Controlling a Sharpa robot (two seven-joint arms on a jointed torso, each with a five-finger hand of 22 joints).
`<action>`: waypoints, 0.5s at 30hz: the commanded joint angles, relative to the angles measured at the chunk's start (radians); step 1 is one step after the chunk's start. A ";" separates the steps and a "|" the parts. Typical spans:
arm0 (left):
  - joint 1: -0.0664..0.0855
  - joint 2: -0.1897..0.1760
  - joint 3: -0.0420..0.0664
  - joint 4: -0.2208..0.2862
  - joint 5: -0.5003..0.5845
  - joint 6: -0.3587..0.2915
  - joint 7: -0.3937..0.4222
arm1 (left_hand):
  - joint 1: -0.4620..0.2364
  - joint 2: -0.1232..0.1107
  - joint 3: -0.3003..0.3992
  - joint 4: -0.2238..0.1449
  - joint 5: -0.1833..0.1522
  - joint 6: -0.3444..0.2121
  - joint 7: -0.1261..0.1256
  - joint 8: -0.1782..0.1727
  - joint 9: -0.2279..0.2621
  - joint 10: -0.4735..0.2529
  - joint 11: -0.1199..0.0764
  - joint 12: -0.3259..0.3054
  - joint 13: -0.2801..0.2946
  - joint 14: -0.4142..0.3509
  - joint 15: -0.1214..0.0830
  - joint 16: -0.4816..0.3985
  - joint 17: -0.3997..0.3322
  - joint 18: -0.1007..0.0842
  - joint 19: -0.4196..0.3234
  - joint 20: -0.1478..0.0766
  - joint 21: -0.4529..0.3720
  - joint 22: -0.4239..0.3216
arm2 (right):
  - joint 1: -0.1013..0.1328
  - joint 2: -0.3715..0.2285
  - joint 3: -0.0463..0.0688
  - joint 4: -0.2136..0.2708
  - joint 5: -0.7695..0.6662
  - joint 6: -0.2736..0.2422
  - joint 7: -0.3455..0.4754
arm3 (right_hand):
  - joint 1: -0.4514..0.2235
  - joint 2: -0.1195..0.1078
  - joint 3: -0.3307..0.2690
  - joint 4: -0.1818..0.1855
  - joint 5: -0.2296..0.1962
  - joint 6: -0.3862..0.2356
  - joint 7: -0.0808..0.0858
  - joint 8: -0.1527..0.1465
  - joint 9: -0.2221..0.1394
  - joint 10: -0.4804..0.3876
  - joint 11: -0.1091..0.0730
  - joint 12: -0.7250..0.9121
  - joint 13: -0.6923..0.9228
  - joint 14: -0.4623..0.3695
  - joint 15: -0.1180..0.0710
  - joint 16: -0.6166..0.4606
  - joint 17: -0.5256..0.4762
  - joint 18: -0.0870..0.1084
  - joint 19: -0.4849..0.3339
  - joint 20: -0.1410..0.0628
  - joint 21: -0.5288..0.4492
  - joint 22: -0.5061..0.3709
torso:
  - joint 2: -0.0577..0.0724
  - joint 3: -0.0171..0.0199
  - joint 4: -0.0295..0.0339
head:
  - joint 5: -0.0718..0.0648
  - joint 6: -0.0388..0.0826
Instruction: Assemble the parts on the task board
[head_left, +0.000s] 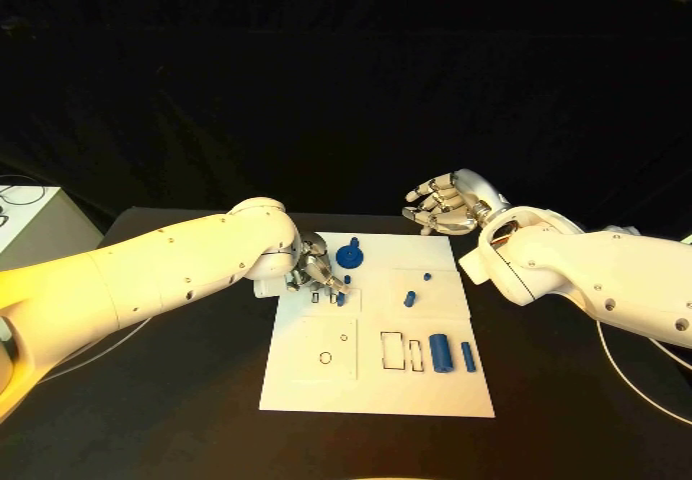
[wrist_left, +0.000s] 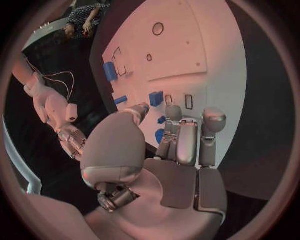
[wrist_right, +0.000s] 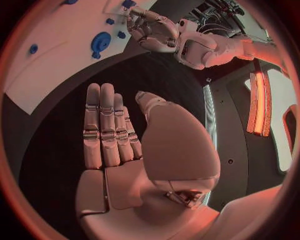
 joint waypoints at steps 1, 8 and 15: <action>0.001 0.006 -0.001 -0.001 -0.001 0.032 0.020 | -0.010 0.003 -0.005 0.000 0.000 -0.005 0.001 0.007 0.001 -0.009 0.001 -0.007 -0.001 -0.008 0.001 -0.004 0.000 -0.013 -0.007 0.002 -0.001 0.000 | -0.002 0.005 -0.001 -0.005 0.034 -0.009 0.032 | -0.005 -0.010 0.007 -0.001 0.004 -0.002 0.009 0.004 -0.002 0.006 0.001 -0.010 -0.017 0.002 0.006 -0.015 -0.005 0.004 0.004 0.000 -0.009 -0.013 | 0.001 -0.0009 -0.0005 | -0.001 -0.003; 0.001 0.010 -0.003 -0.002 -0.001 0.029 0.024 | -0.010 0.005 -0.005 0.000 0.000 -0.006 0.001 0.007 0.002 -0.011 0.001 -0.008 -0.002 -0.009 0.001 -0.004 -0.001 -0.013 -0.008 0.003 -0.002 -0.001 | -0.005 0.012 -0.002 -0.012 0.038 -0.007 0.030 | -0.010 -0.013 0.015 -0.004 0.006 -0.003 0.013 0.004 -0.003 0.008 0.006 -0.026 -0.051 -0.005 0.012 -0.048 -0.015 0.004 0.001 0.006 -0.030 -0.041 | 0.001 -0.0014 0.0009 | -0.003 -0.005; 0.001 0.011 -0.004 0.000 0.000 0.027 0.029 | -0.008 0.009 -0.005 -0.001 0.001 -0.007 0.001 0.008 0.003 -0.012 0.001 -0.008 -0.003 -0.009 0.001 -0.004 0.000 -0.013 -0.009 0.003 -0.002 -0.001 | -0.010 0.017 -0.002 -0.016 0.039 -0.004 0.027 | -0.011 -0.013 0.017 -0.005 0.007 -0.005 0.014 0.003 -0.004 0.008 0.007 -0.029 -0.059 -0.006 0.013 -0.055 -0.016 0.004 0.000 0.008 -0.034 -0.048 | 0.001 -0.0011 0.0021 | -0.004 -0.008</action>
